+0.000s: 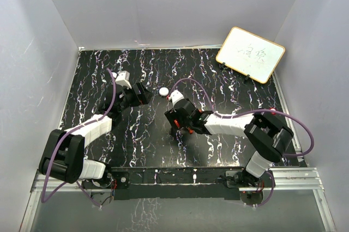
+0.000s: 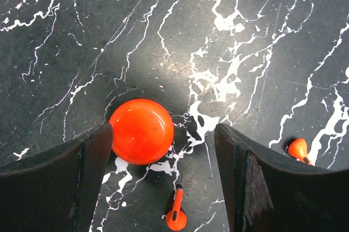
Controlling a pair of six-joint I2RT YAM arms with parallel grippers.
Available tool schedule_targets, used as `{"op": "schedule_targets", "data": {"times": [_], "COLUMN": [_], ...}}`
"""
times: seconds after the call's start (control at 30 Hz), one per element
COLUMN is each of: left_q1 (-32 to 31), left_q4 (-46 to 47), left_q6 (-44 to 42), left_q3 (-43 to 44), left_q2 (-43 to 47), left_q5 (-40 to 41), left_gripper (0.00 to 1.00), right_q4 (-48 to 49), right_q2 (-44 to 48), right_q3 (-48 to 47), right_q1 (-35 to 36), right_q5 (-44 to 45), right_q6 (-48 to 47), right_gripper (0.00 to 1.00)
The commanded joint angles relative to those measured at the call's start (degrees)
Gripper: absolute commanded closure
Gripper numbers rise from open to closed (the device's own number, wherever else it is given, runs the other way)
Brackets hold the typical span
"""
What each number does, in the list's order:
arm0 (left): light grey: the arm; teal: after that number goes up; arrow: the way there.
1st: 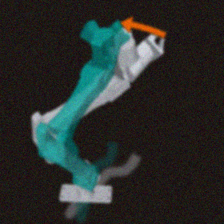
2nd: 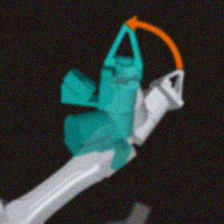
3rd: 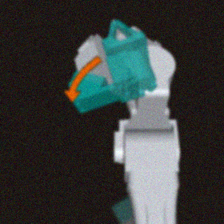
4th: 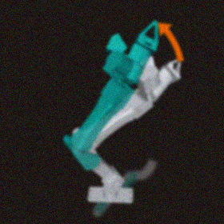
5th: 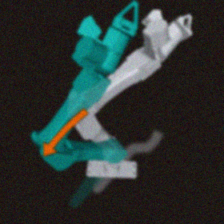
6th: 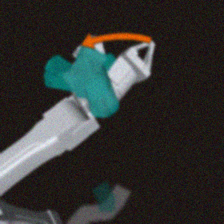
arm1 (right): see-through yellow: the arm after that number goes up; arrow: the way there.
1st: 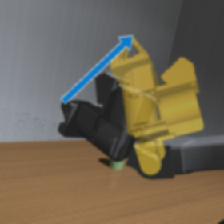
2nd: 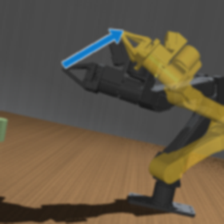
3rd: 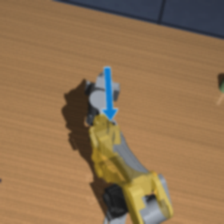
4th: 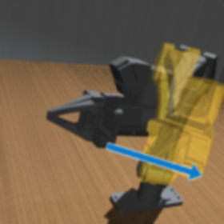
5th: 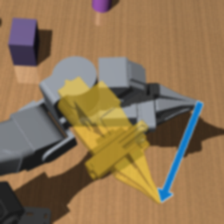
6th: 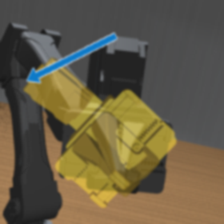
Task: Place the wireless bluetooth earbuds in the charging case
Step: Move the charging case to the center of the board, then pick up the charging case at the center of the board.
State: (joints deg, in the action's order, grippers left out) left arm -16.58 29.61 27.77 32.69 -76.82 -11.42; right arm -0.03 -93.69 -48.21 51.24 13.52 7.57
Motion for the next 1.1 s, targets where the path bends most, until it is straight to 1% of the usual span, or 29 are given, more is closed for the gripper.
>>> {"op": "schedule_targets", "data": {"times": [0.0, 0.13, 0.27, 0.33, 0.43, 0.5, 0.57, 0.67, 0.73, 1.07], "left_q1": [-0.01, 0.06, 0.01, 0.05, -0.39, -1.52, -3.42, -7.70, -9.60, -15.23], "left_q4": [1.00, 1.76, 2.35, 2.11, -0.93, -4.33, -7.44, -10.94, -11.49, -9.73], "left_q6": [0.31, 0.51, 0.09, -0.07, -0.59, -1.49, -2.67, -4.79, -5.27, -3.05], "left_q3": [-0.60, -0.80, 0.18, 0.80, 1.76, 2.49, 3.06, 3.65, 3.82, 5.26], "left_q2": [1.76, 1.11, -0.75, -1.30, -3.40, -3.76, -3.47, -3.05, -3.51, -8.05], "left_q5": [-0.71, -1.27, -5.81, -9.25, -12.22, -11.74, -9.10, -3.02, -1.45, -2.96], "left_gripper": [0.01, 0.01, 0.03, 0.04, 0.05, 0.05, 0.05, 0.05, 0.05, 0.05], "right_q4": [0.23, -0.25, -1.03, -1.68, -4.00, -6.08, -6.90, -7.43, -7.05, -3.92], "right_q2": [3.71, 5.40, 7.50, 8.77, 10.22, 10.87, 11.65, 12.85, 14.04, 23.20], "right_q3": [-0.23, -0.30, -0.72, -1.15, -2.37, -3.30, -3.70, -3.46, -2.85, 0.04], "right_q1": [-0.46, -0.46, -0.61, -1.70, -5.56, -6.62, -6.89, -7.10, -7.56, -15.18], "right_q5": [0.71, 0.37, 1.68, 2.35, 2.74, 4.94, 7.11, 7.10, 6.06, 1.03], "right_q6": [-0.04, 0.56, 2.22, 4.12, 7.25, 7.94, 7.85, 7.84, 8.44, 11.15], "right_gripper": [0.27, 0.27, 0.26, 0.26, 0.25, 0.25, 0.24, 0.23, 0.22, 0.20]}}
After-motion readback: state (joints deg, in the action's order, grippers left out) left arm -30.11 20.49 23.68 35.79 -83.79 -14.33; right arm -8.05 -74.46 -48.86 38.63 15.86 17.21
